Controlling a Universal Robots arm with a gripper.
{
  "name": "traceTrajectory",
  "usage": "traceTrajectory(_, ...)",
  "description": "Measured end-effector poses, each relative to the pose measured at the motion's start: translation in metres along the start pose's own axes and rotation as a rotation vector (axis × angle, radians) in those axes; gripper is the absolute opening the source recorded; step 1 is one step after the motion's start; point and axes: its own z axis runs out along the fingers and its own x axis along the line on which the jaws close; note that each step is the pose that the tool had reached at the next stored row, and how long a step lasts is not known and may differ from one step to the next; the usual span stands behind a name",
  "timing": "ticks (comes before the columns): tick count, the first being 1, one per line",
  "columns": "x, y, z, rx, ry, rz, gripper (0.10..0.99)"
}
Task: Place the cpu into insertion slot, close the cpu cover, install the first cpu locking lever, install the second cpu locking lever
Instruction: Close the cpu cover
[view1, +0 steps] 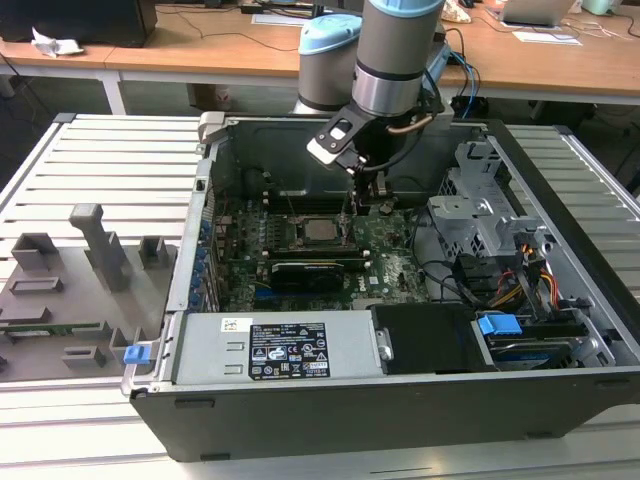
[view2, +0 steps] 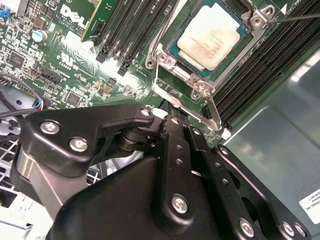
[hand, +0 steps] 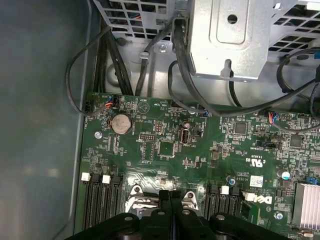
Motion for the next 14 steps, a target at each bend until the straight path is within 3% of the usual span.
traceTrajectory(14, 0.0010, -0.0126, 0.0053, 0.000, -0.0001, 0.000, 0.106)
